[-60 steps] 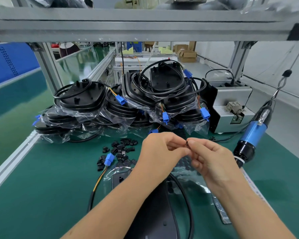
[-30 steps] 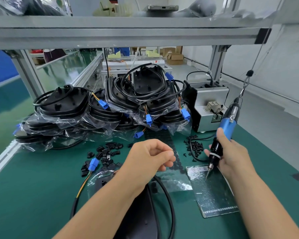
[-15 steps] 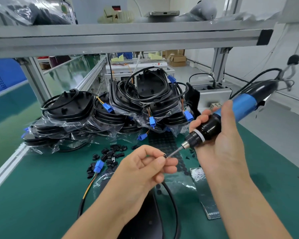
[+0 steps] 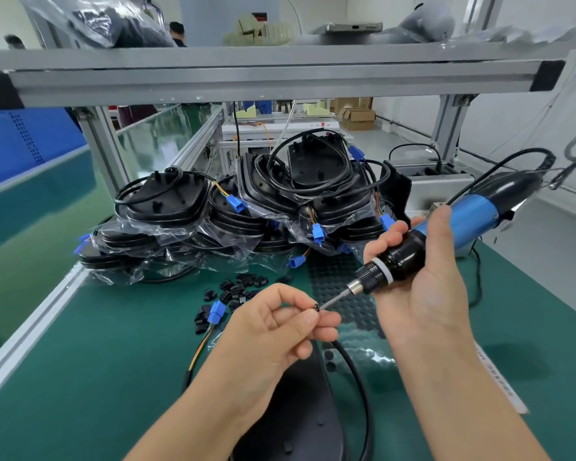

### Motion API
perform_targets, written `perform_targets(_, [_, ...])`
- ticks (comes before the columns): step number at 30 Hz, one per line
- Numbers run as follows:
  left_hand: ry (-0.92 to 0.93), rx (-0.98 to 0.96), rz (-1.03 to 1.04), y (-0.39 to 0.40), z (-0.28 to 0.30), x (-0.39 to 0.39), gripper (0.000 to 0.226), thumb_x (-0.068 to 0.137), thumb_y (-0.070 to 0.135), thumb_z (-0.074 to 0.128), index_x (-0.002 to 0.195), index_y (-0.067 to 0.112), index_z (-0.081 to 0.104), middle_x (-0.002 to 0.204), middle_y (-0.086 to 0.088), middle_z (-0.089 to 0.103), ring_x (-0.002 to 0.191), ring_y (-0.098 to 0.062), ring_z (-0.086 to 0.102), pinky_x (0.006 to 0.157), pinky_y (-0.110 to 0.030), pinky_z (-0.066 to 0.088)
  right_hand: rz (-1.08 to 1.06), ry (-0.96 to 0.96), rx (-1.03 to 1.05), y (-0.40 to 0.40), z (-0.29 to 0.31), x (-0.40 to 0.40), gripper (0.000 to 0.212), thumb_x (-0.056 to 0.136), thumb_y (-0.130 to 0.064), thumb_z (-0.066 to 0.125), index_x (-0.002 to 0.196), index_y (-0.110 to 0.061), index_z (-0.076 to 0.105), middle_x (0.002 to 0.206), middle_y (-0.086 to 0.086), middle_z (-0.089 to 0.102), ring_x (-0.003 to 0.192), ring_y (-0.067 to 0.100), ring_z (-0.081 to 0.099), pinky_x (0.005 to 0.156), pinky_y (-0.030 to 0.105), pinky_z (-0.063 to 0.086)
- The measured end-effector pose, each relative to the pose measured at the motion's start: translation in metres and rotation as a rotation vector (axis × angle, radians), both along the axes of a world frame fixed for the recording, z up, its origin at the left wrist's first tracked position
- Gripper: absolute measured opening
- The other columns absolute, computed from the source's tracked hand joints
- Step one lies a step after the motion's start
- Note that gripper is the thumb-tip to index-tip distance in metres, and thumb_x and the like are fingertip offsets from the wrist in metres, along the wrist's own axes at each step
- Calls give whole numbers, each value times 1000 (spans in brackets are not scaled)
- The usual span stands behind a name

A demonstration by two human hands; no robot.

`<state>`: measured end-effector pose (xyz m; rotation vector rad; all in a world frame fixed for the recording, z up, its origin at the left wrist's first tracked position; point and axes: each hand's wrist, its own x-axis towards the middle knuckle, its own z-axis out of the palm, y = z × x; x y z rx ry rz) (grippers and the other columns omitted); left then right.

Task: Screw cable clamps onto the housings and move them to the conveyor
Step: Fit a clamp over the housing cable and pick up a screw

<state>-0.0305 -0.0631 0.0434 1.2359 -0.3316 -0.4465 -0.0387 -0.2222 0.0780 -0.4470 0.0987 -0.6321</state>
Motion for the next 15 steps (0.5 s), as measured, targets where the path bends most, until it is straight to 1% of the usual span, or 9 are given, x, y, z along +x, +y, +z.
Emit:
perform_targets(3, [-11, 22, 6, 2, -2, -1, 10, 91, -3, 55, 88, 6, 57, 92, -20, 74, 78, -20, 71, 53, -17, 47, -4, 6, -11, 3, -1, 1, 36, 78, -38, 70, 97, -12, 54, 72, 0, 59, 57, 9, 55, 55, 24, 49])
perform_targets(5, [-43, 62, 44, 3, -3, -2, 9, 91, -4, 55, 89, 5, 57, 89, -18, 74, 77, -21, 71, 52, -17, 46, -11, 11, -30, 5, -2, 0, 35, 79, -38, 70, 97, -13, 54, 72, 0, 59, 57, 9, 55, 55, 24, 49])
perform_targets(8, [-186, 199, 147, 3, -4, -5, 6, 91, 0, 59, 90, 6, 60, 83, -7, 76, 75, -18, 72, 52, -17, 45, -42, 25, -59, 9, -3, -1, 36, 80, -40, 68, 99, -14, 54, 74, 1, 59, 58, 10, 54, 56, 25, 49])
perform_targets(10, [-273, 267, 206, 3, -5, -7, 8, 90, 4, 61, 86, 11, 63, 78, -1, 76, 70, -14, 71, 51, -16, 45, -50, 32, -84, 11, -3, -3, 44, 78, -49, 67, 102, -15, 54, 75, 1, 59, 59, 11, 54, 59, 27, 51])
perform_targets(11, [-302, 285, 228, 4, -6, -8, 9, 89, 5, 61, 84, 13, 63, 77, 1, 76, 68, -13, 71, 51, -16, 45, -39, 29, -91, 12, -2, -3, 49, 78, -58, 63, 101, -16, 57, 76, 2, 60, 60, 12, 55, 62, 29, 52])
perform_targets(12, [-312, 291, 242, 4, -6, -9, 10, 89, 6, 61, 83, 14, 64, 77, 2, 76, 68, -15, 70, 51, -17, 46, -20, 22, -86, 13, -1, -4, 54, 78, -68, 57, 96, -16, 61, 76, 2, 61, 61, 13, 56, 65, 31, 54])
perform_targets(13, [-308, 285, 251, 4, -7, -9, 11, 89, 6, 62, 82, 14, 64, 76, 1, 76, 68, -17, 71, 51, -17, 46, 2, 13, -73, 15, 1, -4, 60, 77, -74, 51, 86, -17, 67, 76, 3, 61, 61, 14, 56, 69, 34, 55])
perform_targets(14, [-295, 278, 254, 6, -8, -9, 12, 89, 5, 62, 82, 15, 65, 76, 0, 76, 69, -19, 71, 51, -18, 45, 20, 5, -55, 16, 2, -4, 63, 77, -76, 46, 75, -18, 71, 74, 4, 62, 60, 15, 56, 72, 37, 56])
perform_targets(15, [-288, 284, 252, 8, -8, -8, 14, 89, 6, 62, 81, 17, 65, 76, 0, 76, 70, -19, 71, 51, -18, 45, 31, -2, -38, 17, 4, -3, 64, 78, -76, 44, 71, -19, 72, 73, 4, 62, 59, 16, 56, 74, 39, 57])
